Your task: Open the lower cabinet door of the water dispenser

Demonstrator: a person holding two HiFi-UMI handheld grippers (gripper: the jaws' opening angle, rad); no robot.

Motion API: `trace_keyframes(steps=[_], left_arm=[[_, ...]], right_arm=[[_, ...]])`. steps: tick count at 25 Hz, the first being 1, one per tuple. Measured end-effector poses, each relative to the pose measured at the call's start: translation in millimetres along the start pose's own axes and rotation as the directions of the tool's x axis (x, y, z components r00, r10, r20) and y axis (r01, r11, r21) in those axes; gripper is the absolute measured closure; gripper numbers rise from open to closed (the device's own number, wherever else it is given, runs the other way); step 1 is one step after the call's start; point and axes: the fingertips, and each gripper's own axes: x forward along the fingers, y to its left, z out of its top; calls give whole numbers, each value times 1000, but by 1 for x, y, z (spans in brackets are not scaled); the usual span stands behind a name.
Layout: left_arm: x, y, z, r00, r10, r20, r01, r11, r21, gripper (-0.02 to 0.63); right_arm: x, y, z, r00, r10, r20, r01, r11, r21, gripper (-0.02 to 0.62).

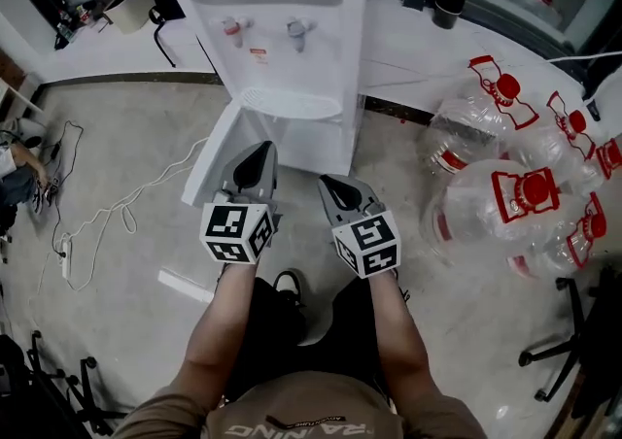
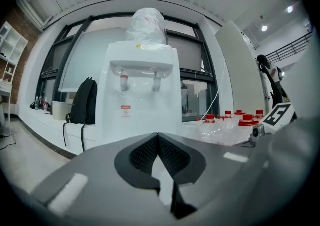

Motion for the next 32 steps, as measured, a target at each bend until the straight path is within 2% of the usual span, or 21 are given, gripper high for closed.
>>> trace_keyframes(steps=[5,9,13,14,17,24,28,32], left_arm=[[18,-31,1,997,-72,10,72,997,4,604],[30,-44,1,995,-104,5,104,994,10,604],[34,-38,1,996,-83,14,84,990,-110,604],[34,-36,4,997,-71,2,71,992,-101,604],[31,-33,19,995,-61,-83,60,998,-13,604],[4,-34,96,974,-81,-209,78,997,-22,604],[-19,-43,152,961,-111,-252,118,993,12,604],[-39,-43,217,958,-101,-267,109,994,15,604]], right_arm=[[-21,-28,9,996,-75,39,73,996,43,584],[-26,-43,10,994,-101,44,98,992,82,584],[-25,-51,20,995,-97,37,92,988,123,584],[-26,-50,25,996,-88,28,83,987,138,584],[-33,-41,46,998,-52,-20,55,984,168,584],[-61,-21,122,993,-12,-117,43,963,265,584],[-81,-6,180,987,1,-164,43,963,265,584],[-105,9,246,984,23,-179,26,964,265,584]])
